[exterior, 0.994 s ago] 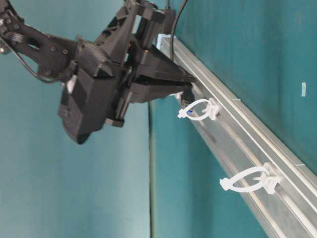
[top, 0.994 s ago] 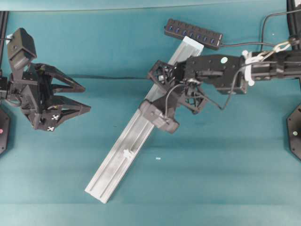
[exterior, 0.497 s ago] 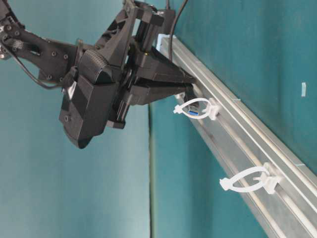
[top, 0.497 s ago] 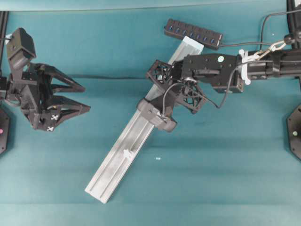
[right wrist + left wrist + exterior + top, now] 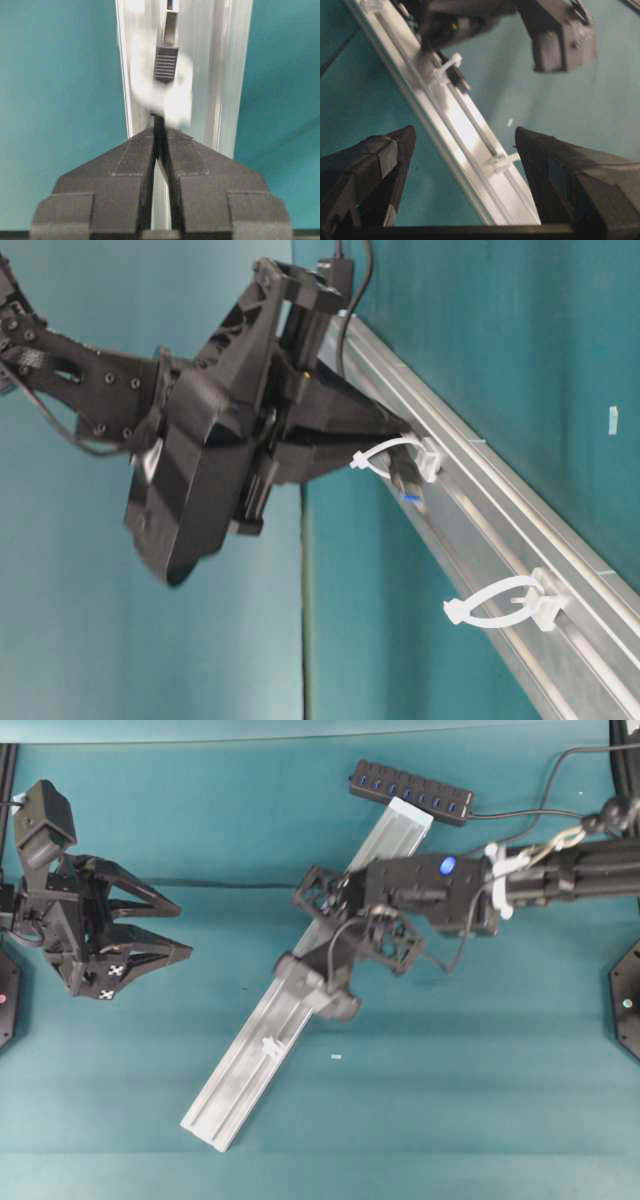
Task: Pass the USB cable through three rings with both arms.
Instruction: 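Push the plug through the second white ring with the right gripper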
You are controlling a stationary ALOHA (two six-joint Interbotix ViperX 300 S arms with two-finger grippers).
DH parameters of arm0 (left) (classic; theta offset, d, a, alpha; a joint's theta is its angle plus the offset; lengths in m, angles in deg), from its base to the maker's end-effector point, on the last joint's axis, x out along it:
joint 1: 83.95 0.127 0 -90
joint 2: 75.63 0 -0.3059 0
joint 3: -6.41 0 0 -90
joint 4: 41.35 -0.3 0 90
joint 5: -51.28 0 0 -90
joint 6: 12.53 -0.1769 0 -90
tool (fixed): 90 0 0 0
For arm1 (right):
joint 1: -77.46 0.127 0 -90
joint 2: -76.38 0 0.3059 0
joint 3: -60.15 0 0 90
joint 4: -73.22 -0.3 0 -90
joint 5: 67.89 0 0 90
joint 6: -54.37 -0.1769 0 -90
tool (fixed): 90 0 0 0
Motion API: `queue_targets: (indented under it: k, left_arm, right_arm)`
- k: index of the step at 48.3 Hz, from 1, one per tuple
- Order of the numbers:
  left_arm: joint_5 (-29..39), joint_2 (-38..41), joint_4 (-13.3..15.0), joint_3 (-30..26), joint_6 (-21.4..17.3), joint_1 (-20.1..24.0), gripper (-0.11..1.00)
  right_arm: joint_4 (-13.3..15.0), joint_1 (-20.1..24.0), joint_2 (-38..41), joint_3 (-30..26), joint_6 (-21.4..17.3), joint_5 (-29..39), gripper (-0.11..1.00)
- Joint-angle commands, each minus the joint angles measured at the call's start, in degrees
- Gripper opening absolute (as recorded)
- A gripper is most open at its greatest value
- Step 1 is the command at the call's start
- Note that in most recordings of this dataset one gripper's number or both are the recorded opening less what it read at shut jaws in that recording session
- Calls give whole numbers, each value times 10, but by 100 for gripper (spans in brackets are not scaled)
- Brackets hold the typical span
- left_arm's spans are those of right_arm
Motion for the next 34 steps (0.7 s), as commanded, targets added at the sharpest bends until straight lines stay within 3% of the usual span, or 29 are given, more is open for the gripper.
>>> queue_targets:
  k: [1, 16, 24, 34]
  left_arm:
    - [-3, -7, -2, -6, -1, -3, 88]
    - [-9, 3, -2, -7, 3, -10, 88]
    - [-30, 38, -2, -2, 15, -19, 88]
    - [-134, 100, -2, 20, 11, -26, 88]
  right_arm:
    - [-4, 11, 7, -11, -21, 10, 8]
    - [-17, 2, -5, -18, -61, 49, 8]
    - [-79, -22, -8, -16, -81, 46, 8]
    - [-168, -54, -18, -2, -81, 25, 8]
